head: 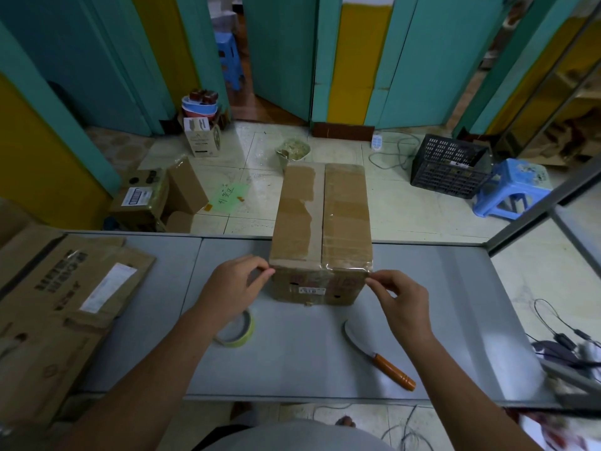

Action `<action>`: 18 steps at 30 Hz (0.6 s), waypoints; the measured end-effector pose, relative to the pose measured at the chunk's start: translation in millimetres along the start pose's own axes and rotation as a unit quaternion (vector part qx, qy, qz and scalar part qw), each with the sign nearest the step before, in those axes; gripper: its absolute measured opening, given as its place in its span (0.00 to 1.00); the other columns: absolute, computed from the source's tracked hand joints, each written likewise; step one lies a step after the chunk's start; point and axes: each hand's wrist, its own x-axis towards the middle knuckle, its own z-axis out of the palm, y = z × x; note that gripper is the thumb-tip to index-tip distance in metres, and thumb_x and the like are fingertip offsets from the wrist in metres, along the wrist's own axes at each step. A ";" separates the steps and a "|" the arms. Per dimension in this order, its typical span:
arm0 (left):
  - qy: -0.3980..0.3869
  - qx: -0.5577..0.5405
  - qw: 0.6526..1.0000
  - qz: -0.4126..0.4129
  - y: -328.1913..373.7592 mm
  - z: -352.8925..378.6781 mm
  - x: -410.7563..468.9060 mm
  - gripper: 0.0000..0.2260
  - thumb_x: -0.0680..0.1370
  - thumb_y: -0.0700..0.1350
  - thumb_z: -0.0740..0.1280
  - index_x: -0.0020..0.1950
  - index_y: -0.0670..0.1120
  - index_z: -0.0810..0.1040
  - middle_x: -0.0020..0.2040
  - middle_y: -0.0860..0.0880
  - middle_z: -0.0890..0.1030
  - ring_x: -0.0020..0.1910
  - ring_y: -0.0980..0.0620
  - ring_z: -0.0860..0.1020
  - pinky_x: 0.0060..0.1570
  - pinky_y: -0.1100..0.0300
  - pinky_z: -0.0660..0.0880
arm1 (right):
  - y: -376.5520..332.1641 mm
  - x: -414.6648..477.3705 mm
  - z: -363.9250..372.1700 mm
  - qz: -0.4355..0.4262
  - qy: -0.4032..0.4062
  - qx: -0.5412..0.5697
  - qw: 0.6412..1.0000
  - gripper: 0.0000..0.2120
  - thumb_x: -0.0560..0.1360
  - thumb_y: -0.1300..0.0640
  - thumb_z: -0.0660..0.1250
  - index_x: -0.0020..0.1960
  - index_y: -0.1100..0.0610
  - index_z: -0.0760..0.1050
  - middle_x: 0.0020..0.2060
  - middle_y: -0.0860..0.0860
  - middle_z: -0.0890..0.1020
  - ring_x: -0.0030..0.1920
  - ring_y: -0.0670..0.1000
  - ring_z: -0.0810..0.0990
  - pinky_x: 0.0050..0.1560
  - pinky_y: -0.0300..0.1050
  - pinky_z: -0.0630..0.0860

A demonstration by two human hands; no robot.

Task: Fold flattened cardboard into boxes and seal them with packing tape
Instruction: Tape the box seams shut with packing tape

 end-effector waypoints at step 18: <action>-0.102 -0.026 0.994 0.029 -18.2 -27.8 24.4 0.20 0.78 0.41 0.77 0.70 0.49 0.83 0.69 0.57 0.77 0.67 0.57 0.77 0.65 0.53 0.80 | -15.4 30.1 -30.5 -0.176 -0.135 -0.083 0.972 0.25 0.75 0.61 0.77 0.71 0.51 0.79 0.70 0.46 0.78 0.70 0.47 0.77 0.72 0.48 0.74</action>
